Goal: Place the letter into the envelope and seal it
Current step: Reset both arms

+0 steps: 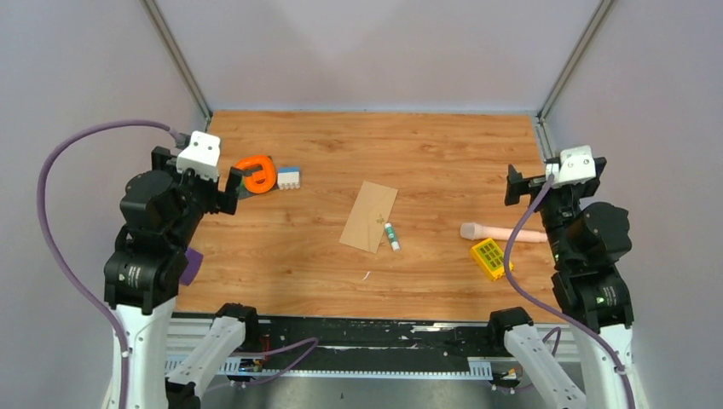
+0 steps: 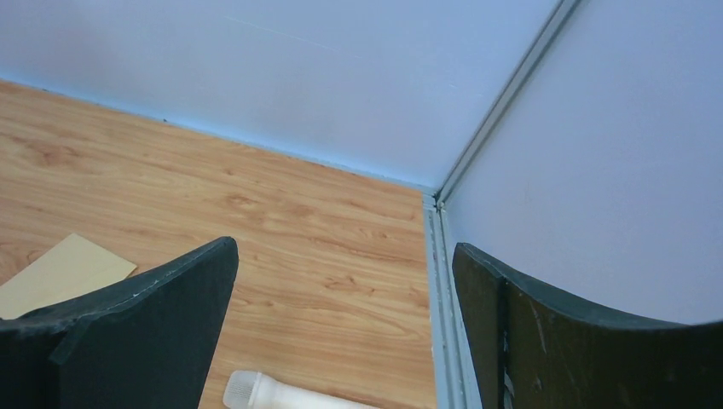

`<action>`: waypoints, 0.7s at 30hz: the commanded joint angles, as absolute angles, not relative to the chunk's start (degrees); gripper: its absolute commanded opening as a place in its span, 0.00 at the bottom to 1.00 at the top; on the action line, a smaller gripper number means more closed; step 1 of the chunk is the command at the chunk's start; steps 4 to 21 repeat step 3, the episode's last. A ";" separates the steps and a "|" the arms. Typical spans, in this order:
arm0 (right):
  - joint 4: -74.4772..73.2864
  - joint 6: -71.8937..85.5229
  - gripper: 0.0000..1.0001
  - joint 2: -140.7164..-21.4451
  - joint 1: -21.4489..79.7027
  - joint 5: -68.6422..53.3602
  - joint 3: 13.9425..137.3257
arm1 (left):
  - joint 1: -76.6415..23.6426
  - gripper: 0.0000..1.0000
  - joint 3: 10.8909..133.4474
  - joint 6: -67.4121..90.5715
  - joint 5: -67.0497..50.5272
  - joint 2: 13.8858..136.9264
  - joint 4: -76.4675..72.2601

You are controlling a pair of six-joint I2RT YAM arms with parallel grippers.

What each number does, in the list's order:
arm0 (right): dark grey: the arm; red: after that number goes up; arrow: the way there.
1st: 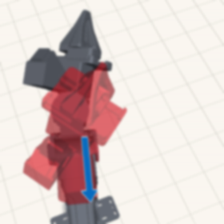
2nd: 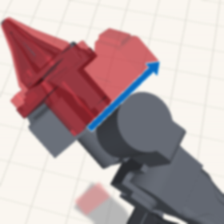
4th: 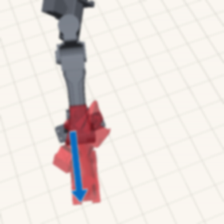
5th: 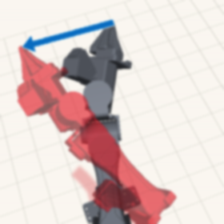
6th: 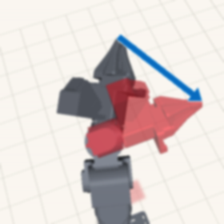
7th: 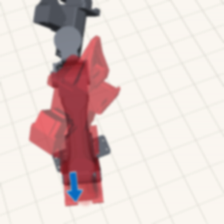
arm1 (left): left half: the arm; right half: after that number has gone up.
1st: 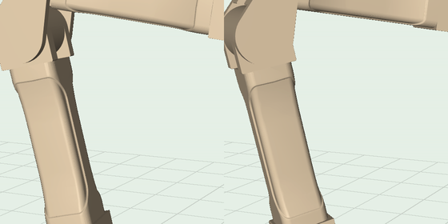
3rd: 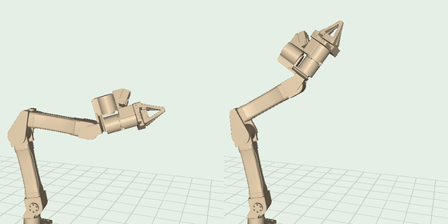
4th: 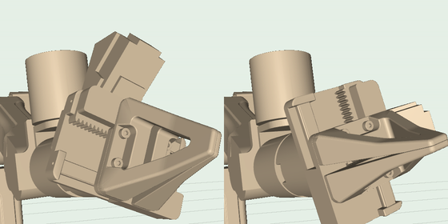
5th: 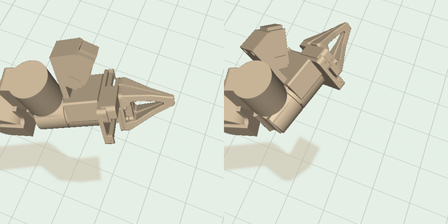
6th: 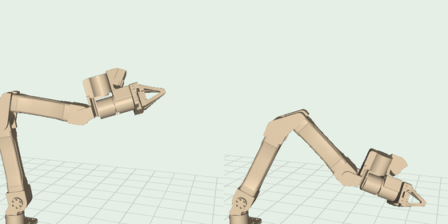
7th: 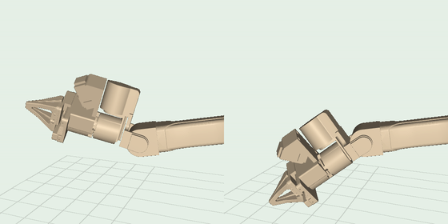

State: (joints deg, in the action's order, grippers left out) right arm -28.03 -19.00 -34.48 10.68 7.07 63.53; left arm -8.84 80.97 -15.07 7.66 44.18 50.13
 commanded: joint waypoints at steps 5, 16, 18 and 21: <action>-25.61 -15.46 1.00 -34.67 9.83 11.23 62.05 | -8.26 1.00 79.52 -13.45 9.22 45.38 50.58; -25.61 -15.46 1.00 -34.67 9.83 11.23 62.05 | -8.26 1.00 79.52 -13.45 9.22 45.38 50.58; -25.61 -15.46 1.00 -34.67 9.83 11.23 62.05 | -8.26 1.00 79.52 -13.45 9.22 45.38 50.58; -25.61 -15.46 1.00 -34.67 9.83 11.23 62.05 | -8.26 1.00 79.52 -13.45 9.22 45.38 50.58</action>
